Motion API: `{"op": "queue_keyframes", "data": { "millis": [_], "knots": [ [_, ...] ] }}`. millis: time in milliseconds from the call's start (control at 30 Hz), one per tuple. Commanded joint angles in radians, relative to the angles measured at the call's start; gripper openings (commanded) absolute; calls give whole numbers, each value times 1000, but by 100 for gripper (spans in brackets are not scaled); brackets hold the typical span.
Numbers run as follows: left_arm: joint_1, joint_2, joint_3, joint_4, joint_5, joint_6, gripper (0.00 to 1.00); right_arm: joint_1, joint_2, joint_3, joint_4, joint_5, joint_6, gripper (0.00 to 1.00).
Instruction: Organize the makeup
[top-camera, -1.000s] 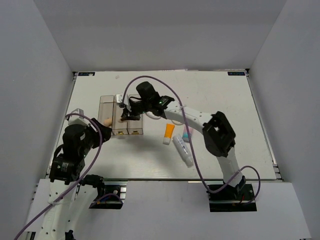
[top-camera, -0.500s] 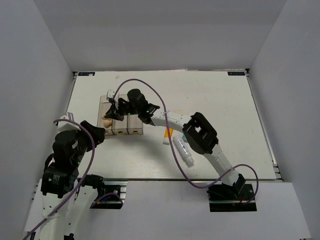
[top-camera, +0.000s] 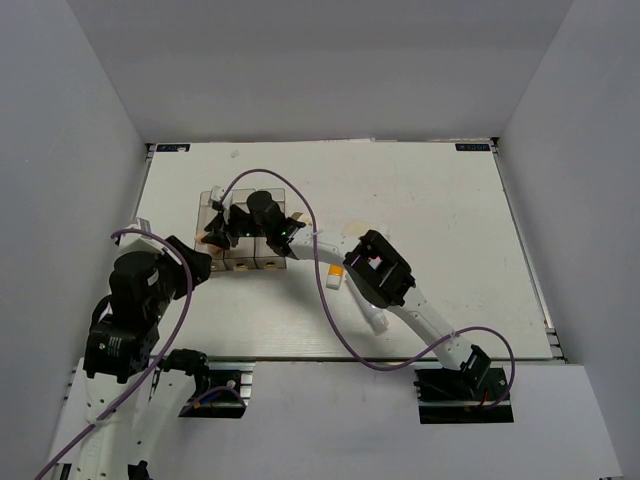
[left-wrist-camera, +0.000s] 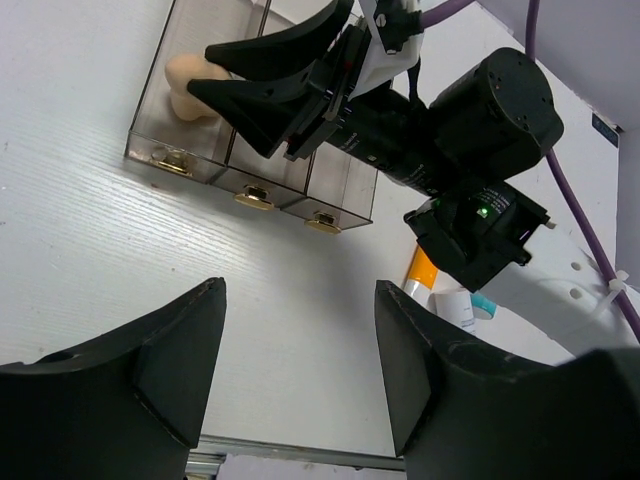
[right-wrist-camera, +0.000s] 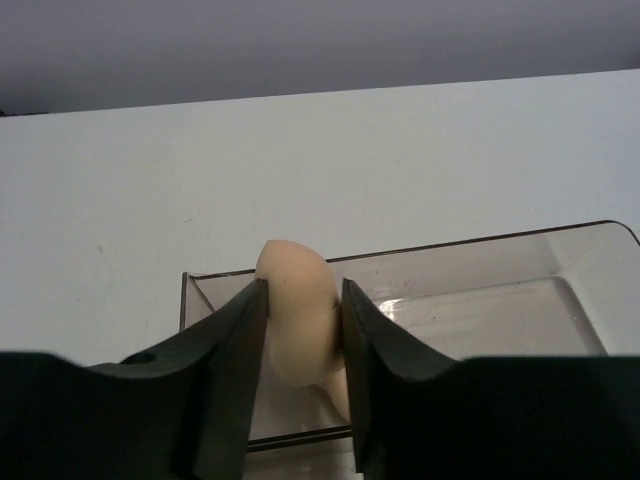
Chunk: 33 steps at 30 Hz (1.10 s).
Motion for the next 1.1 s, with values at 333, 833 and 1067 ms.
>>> {"op": "queue_keyframes", "data": {
  "millis": [333, 833, 1067],
  "knots": [
    [5, 36, -25, 130, 66, 28, 71, -26, -110, -22, 53, -6, -3, 60],
    [-6, 190, -156, 456, 374, 51, 15, -239, -538, -305, -289, 293, -36, 0],
    [-24, 523, -109, 607, 611, 54, 7, -465, -767, -535, -493, 310, -80, 12]
  ]
}}
